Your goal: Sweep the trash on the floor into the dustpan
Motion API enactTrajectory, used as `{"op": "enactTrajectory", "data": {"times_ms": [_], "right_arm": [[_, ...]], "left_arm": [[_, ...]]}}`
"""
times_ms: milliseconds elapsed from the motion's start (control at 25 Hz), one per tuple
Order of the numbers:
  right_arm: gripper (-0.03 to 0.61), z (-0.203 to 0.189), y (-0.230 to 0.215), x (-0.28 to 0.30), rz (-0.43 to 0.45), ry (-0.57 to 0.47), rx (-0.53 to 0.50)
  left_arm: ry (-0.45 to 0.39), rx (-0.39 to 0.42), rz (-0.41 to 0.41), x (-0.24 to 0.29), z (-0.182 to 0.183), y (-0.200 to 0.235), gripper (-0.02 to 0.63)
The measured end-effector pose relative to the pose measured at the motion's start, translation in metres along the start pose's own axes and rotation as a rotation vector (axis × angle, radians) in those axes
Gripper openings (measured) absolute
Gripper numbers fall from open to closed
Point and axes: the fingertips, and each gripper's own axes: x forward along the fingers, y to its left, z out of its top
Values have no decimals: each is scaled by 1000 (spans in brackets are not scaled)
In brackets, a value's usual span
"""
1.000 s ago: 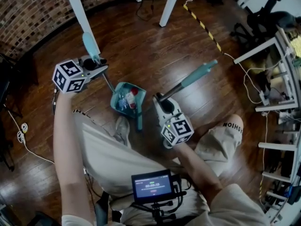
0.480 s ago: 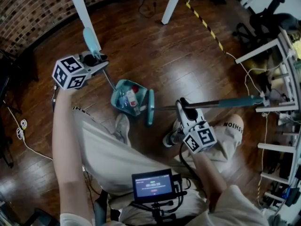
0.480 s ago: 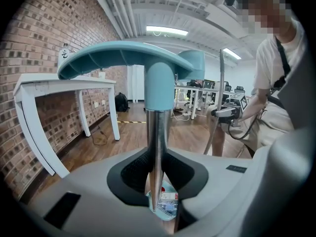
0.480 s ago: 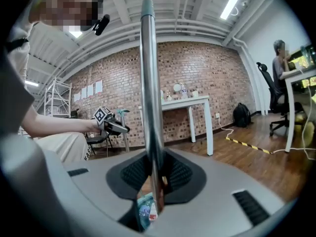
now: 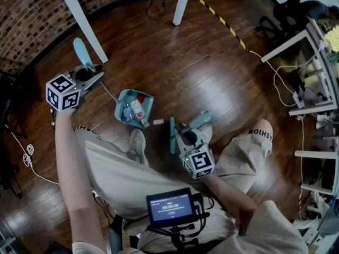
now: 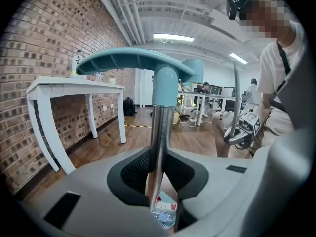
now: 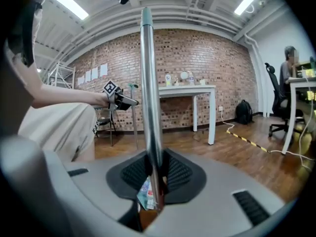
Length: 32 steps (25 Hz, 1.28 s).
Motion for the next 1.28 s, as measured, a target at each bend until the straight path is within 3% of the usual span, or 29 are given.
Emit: {"op": "enactTrajectory", "data": {"times_ms": [200, 480, 880, 1280], "right_arm": [[84, 29, 35, 48, 46, -101, 94], [84, 96, 14, 43, 75, -271, 94], [84, 76, -63, -15, -87, -264, 118], [84, 69, -91, -23, -119, -239, 95]], "left_arm": [[14, -4, -25, -1, -3, -6, 72], [24, -3, -36, 1, -6, -5, 72], [27, -9, 4, 5, -6, 3, 72], [9, -86, 67, 5, -12, 17, 74]]}}
